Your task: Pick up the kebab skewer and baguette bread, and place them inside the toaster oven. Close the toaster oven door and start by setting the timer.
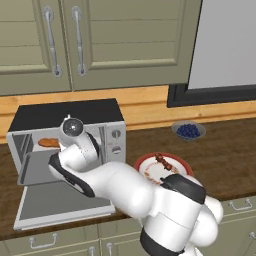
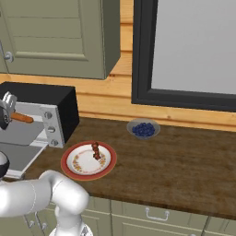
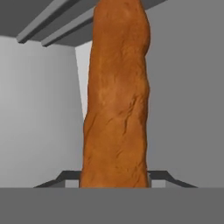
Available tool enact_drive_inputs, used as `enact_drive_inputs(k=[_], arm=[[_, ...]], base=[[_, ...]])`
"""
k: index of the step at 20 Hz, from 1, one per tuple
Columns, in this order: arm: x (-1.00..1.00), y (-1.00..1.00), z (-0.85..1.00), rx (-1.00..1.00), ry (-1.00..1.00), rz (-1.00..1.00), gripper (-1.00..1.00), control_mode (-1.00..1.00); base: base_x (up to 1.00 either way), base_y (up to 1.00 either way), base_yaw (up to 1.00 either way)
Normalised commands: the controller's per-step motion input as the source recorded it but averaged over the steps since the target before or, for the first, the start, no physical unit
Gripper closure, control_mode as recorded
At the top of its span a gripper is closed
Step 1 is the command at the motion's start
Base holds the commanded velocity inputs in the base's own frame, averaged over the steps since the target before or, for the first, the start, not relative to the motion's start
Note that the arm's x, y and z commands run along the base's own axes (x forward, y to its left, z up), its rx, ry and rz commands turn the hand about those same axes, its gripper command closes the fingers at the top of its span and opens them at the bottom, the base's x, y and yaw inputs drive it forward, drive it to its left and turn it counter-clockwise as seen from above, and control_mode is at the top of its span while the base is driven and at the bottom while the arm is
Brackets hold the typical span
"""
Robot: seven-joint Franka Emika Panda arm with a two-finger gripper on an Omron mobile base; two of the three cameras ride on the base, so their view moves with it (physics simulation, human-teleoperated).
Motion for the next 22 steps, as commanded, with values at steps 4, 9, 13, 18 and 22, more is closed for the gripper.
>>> enact_drive_inputs(k=[4, 9, 13, 18, 22], arm=[[0.14, 0.00, 0.00, 0.00, 0.01, 0.00, -1.00, -1.00], [0.00, 0.00, 0.00, 0.00, 0.01, 0.00, -1.00, -1.00], [0.00, 0.00, 0.01, 0.00, 0.07, 0.00, -1.00, -1.00], [-0.20, -0.16, 0.13, 0.00, 0.13, 0.00, -1.00, -1.00], [-0.88, -0.45, 0.04, -0.02, 0.13, 0.00, -1.00, -1.00]], base=[[0.00, 0.00, 0.00], [0.00, 0.00, 0.00], [0.00, 0.00, 0.00], [0.00, 0.00, 0.00], [0.00, 0.00, 0.00]])
